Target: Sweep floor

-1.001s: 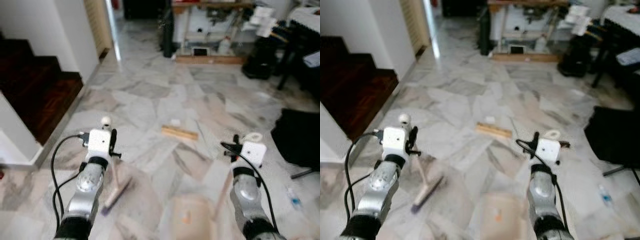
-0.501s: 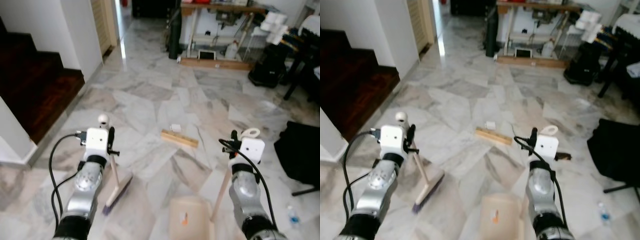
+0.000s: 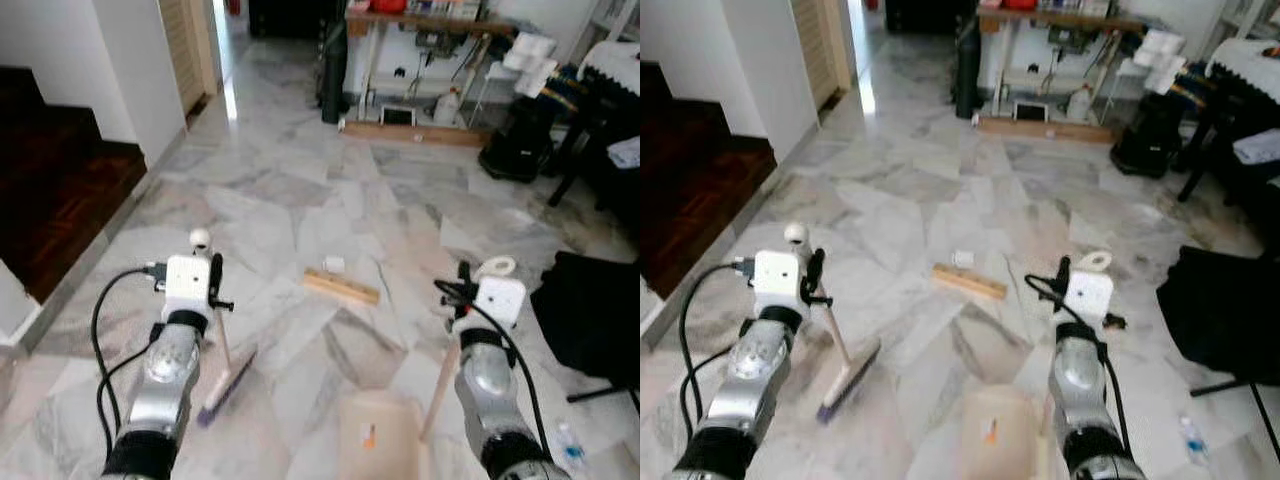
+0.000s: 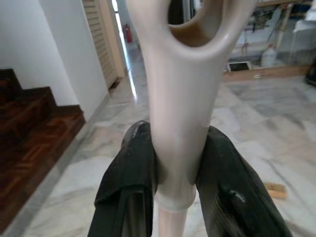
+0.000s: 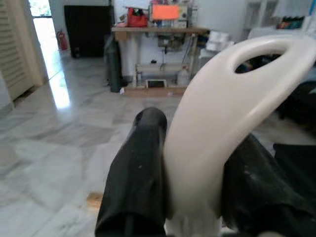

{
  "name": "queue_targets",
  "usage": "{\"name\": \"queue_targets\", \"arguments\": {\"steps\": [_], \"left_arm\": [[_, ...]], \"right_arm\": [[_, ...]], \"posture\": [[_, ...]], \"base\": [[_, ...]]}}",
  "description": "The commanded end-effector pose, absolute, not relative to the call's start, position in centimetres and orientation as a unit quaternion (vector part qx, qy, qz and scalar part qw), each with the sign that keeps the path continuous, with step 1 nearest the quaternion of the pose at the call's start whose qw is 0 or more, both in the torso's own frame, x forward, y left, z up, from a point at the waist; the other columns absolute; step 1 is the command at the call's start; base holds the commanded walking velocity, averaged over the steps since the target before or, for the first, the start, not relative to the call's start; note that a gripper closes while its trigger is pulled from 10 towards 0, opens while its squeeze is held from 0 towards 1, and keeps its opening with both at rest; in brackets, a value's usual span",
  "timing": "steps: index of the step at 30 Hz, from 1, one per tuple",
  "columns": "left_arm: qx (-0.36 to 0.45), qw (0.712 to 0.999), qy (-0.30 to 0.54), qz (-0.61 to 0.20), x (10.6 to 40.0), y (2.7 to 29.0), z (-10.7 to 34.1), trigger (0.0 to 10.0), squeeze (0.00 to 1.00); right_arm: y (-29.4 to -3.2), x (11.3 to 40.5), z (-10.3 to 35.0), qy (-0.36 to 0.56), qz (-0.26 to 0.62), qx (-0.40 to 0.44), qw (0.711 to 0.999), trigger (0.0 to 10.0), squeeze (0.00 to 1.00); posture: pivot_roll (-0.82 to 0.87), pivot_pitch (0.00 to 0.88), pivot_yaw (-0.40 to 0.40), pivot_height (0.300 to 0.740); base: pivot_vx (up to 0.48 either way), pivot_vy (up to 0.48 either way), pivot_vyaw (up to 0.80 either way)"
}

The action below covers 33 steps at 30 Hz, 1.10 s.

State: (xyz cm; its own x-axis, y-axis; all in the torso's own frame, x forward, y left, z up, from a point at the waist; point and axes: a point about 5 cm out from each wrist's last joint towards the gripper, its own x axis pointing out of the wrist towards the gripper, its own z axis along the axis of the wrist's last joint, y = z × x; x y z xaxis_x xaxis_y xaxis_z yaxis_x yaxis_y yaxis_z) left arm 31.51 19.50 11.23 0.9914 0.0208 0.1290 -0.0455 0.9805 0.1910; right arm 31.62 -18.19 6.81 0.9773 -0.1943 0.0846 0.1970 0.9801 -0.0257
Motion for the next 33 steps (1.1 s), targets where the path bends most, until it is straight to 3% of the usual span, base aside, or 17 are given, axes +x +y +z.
{"name": "queue_targets", "arguments": {"steps": [1,33], "left_arm": [[0.102,0.991,-0.09,0.009,31.88,18.74,12.31,10.0,0.0],[0.106,0.99,-0.096,0.013,32.08,18.85,12.64,10.0,0.0]], "right_arm": [[-19.01,31.95,7.91,-0.067,-0.111,-0.013,0.991,10.0,0.0],[-18.95,31.93,7.96,-0.07,-0.106,-0.013,0.992,10.0,0.0]], "posture": [[0.1,0.0,-0.023,0.74],[0.1,0.0,-0.026,0.74]], "base": [[0.319,0.0,0.0],[0.347,0.0,0.0]]}}
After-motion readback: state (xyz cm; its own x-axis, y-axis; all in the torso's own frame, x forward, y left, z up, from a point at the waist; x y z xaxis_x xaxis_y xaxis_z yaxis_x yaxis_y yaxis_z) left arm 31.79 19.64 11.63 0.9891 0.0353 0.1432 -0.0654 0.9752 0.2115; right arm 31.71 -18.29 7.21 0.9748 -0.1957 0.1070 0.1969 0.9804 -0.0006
